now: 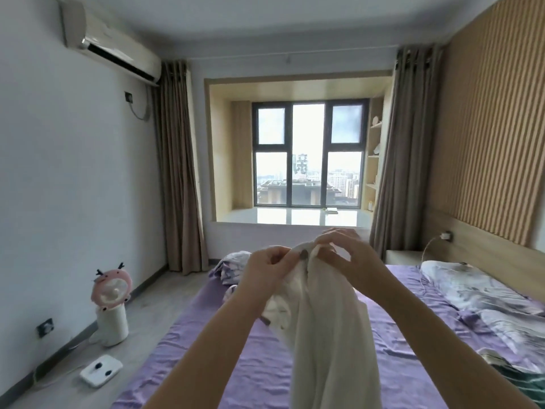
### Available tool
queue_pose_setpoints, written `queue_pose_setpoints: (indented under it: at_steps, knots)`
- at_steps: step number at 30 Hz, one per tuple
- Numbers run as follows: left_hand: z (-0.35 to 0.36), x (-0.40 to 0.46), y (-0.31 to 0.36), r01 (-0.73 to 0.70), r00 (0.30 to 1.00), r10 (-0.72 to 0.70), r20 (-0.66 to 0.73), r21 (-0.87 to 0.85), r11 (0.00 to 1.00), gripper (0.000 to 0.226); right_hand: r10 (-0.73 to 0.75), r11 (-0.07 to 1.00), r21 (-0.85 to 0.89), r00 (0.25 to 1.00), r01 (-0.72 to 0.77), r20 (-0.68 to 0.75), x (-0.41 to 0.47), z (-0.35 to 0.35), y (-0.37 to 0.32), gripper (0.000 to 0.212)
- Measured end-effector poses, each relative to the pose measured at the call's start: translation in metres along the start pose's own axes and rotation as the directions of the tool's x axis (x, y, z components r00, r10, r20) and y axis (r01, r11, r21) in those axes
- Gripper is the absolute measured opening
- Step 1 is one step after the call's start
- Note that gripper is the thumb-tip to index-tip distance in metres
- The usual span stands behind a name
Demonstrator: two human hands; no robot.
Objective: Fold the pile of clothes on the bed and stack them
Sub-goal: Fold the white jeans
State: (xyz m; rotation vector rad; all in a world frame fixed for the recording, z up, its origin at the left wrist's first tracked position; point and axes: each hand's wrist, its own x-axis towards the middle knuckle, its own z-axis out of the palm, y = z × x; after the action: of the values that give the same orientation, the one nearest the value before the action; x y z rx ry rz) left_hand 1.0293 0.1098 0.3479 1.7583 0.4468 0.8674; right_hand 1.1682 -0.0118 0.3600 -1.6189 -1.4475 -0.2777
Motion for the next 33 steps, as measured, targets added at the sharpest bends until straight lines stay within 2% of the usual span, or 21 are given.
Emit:
queue_pose_setpoints:
  at_steps: [2, 7, 12, 15, 18, 21, 23, 26, 29, 33]
  knots:
    - [0.008, -0.012, -0.006, 0.061, 0.998, -0.060, 0.018, -0.068, 0.996, 0.025, 0.013, 1.000, 0.014, 0.998, -0.014, 0.064, -0.019, -0.005, -0.004, 0.013]
    - [0.034, -0.045, -0.025, 0.185, 0.979, -0.167, 0.116, -0.171, 0.968, 0.019, -0.081, 0.979, -0.180, 0.992, 0.098, 0.099, -0.065, -0.009, -0.008, 0.010]
    - [0.050, -0.077, -0.023, 0.336, 0.936, -0.266, 0.231, -0.360, 0.870, 0.019, -0.079, 0.984, -0.150, 0.991, 0.095, 0.112, -0.101, -0.020, -0.017, 0.011]
    - [0.059, -0.085, -0.020, 0.338, 0.931, -0.259, 0.257, -0.342, 0.877, 0.019, -0.128, 0.965, -0.221, 0.990, 0.140, 0.067, -0.118, -0.026, -0.019, 0.015]
    - [0.079, -0.089, -0.018, 0.264, 0.942, -0.195, 0.273, -0.243, 0.933, 0.018, -0.146, 0.948, -0.276, 0.987, 0.159, 0.070, -0.130, -0.038, -0.008, 0.017]
    - [0.108, -0.090, -0.018, 0.232, 0.936, -0.156, 0.316, -0.221, 0.947, 0.016, -0.026, 0.989, -0.145, 0.998, 0.035, 0.064, -0.138, -0.064, 0.016, 0.010]
    - [0.128, -0.086, -0.018, 0.185, 0.915, -0.099, 0.391, -0.189, 0.964, 0.029, 0.103, 0.994, 0.029, 0.985, -0.108, 0.135, -0.140, -0.089, 0.037, 0.012]
    - [0.166, -0.076, -0.021, 0.069, 0.897, -0.037, 0.441, -0.056, 0.996, 0.022, 0.214, 0.946, 0.186, 0.943, -0.265, 0.255, -0.139, -0.122, 0.077, 0.005]
    - [0.212, -0.062, -0.024, 0.069, 0.920, -0.052, 0.389, -0.031, 0.997, 0.015, 0.238, 0.920, 0.227, 0.916, -0.319, 0.323, -0.138, -0.150, 0.119, 0.005]
    - [0.269, -0.047, -0.029, 0.119, 0.929, -0.107, 0.355, -0.014, 0.993, 0.029, 0.218, 0.924, 0.210, 0.893, -0.319, 0.395, -0.142, -0.173, 0.172, 0.012]
